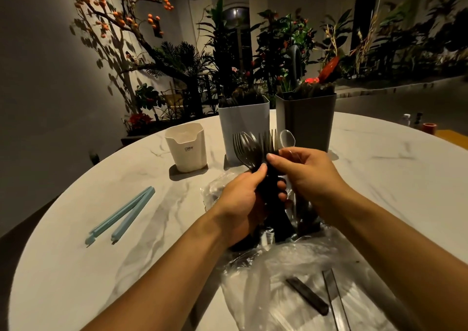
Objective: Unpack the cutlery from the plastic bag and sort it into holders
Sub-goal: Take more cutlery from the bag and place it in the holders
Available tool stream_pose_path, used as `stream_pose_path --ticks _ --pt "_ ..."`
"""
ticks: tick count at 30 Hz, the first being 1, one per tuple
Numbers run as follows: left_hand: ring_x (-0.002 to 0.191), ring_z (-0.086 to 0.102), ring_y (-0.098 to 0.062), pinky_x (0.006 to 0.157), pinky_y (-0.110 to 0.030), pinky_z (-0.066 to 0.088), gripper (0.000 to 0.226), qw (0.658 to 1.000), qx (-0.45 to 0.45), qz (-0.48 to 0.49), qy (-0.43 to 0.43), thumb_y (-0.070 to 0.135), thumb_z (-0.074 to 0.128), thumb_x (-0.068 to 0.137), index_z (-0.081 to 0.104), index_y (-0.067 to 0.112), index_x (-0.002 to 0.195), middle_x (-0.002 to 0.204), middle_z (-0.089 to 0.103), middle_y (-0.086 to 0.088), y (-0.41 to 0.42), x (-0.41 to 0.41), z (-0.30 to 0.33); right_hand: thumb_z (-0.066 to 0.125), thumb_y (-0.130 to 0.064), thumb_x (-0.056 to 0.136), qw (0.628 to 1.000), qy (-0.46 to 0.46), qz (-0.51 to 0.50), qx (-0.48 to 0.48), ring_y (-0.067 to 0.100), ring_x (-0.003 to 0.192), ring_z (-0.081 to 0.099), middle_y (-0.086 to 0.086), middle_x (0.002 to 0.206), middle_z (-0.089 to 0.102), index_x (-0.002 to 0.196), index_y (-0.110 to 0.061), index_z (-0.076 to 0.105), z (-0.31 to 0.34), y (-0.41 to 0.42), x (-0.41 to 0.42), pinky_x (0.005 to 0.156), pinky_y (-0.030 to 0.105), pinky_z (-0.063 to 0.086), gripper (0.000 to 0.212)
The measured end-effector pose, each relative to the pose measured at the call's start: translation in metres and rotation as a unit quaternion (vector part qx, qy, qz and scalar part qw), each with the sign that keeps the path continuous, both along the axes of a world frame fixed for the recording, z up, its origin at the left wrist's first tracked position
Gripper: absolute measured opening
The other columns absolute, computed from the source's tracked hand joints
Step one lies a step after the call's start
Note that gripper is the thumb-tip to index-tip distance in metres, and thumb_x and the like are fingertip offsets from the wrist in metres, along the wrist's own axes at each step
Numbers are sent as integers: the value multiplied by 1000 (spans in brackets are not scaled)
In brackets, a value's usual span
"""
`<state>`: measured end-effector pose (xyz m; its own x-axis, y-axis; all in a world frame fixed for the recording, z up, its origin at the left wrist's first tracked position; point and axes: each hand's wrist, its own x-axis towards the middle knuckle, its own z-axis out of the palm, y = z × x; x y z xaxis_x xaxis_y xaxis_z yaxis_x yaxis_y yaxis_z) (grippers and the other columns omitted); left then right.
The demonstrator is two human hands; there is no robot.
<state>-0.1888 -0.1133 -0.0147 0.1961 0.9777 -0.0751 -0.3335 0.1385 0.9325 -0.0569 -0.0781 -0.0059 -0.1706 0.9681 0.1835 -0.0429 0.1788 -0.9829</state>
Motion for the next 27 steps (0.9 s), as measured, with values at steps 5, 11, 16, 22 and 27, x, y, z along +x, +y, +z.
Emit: stream_pose_path --ticks 5,11,16,22,27 --pt "82 68 -19 77 -35 55 45 1000 -16 -11 -6 37 30 108 62 10 126 97 72 -10 1 -2 -3 66 -30 92 999 -16 -9 -30 24 87 73 10 89 74 95 -10 73 -3 6 3 73 34 59 21" --pt "87 74 -22 74 -33 59 36 1000 12 5 1 33 40 107 67 12 117 108 75 -13 -1 -2 0 61 -29 95 999 18 19 -46 14 64 69 4 78 70 98 -10 71 0 -1 6 52 24 50 21" --pt "89 75 -24 71 -33 61 32 999 20 47 17 32 45 105 68 10 114 103 77 -11 -4 1 3 64 -28 92 998 41 2 -42 29 90 71 13 100 73 98 -15 71 3 -1 6 60 30 56 16" --pt "78 74 -15 90 -44 56 30 992 23 102 67 36 54 100 70 12 107 88 77 -4 -1 4 -1 64 -30 92 999 20 -12 -32 17 75 59 4 92 72 101 -17 71 2 0 5 55 21 45 18" --pt "60 54 -11 64 -26 51 32 991 8 123 51 29 40 108 61 8 95 65 55 1 5 4 -2 63 -30 92 999 22 7 -46 25 70 57 12 94 71 108 -15 69 1 0 5 48 21 46 23"
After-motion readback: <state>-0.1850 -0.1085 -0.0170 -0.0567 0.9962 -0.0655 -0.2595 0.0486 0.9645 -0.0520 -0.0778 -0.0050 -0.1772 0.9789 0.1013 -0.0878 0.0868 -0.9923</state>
